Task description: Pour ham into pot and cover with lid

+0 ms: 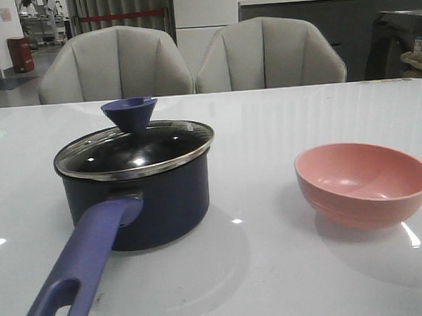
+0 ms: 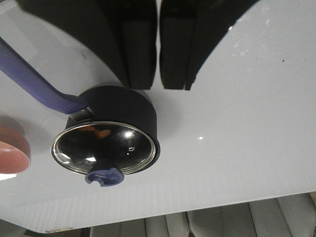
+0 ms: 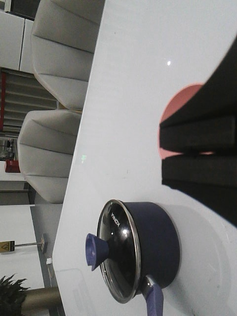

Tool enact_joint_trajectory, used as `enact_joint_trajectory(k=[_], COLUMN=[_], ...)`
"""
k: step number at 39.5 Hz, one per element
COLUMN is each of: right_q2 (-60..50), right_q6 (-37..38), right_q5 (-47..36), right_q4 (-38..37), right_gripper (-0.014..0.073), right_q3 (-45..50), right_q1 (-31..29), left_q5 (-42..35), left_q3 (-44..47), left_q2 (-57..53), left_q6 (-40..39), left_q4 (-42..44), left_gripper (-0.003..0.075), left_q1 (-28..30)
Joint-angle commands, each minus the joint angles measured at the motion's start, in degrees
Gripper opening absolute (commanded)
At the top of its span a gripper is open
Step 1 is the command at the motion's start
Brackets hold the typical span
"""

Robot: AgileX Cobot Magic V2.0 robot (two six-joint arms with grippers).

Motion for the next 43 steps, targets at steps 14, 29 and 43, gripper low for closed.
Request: enact_joint_trajectory(k=[14, 29, 43], right_q2=[0.49, 0.49, 0.49], right_q6=[-0.42, -0.42, -0.42], right_q5=[-4.76, -4.76, -4.76], right_q4=[-0.48, -0.48, -0.48], right_gripper=[0.0160, 0.0160, 0.0160], right_q3=[-1.59, -1.59, -1.59], right_q1=[-0.16, -0.16, -0.16], left_q5=[-7.09, -27.64, -42.62], left_q3=[0.35, 12.16, 22.34], left_q2=[0.79, 0.79, -3.54], left_q6=[-0.47, -0.47, -0.69], left_q4=[-0.18, -1.68, -3.37], left_gripper=[0.0121, 0.0121, 0.0121], left_q1=[2.00, 23.51, 28.29])
